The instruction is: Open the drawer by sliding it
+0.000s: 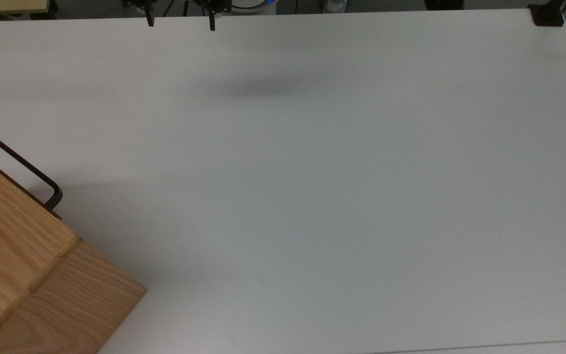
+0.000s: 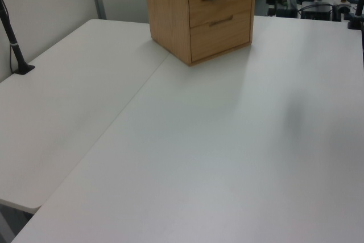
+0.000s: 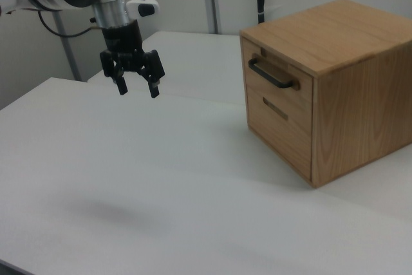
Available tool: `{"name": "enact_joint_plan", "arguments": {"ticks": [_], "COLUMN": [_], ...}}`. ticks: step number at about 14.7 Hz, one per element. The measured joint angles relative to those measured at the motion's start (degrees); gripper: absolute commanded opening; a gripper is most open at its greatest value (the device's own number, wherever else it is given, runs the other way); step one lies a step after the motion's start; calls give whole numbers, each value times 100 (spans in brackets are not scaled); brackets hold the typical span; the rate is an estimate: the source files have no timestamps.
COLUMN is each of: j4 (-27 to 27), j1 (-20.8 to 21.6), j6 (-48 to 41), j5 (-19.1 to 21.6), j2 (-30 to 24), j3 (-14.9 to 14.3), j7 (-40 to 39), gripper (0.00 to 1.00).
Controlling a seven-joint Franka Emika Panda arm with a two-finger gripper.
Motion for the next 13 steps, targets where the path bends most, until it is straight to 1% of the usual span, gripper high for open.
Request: {"name": "enact_joint_plan", "arguments": {"ticks": [1,3,5,7,9,10,11,12,13], "j4": [28,138,233,336,405,431,456,460,463], "j1": [4,9,-12,-119,-212,-239,-262,-283,-304], "j6": [-246,-571,-651,-659,-660,-661,-661,-568,-318], "j5": [-120,-180,-180,-181,-179,-162,-79,91,375], "j2": [10,11,11,15,15,15,17,20,31], "j3": [51,87,75,42,36,34,20,-7,-80], "j7": [-275,-593,-617,-439,-263,-38,576,1090,1717], "gripper": [100,100,100,88,90,90,90,90,91]}}
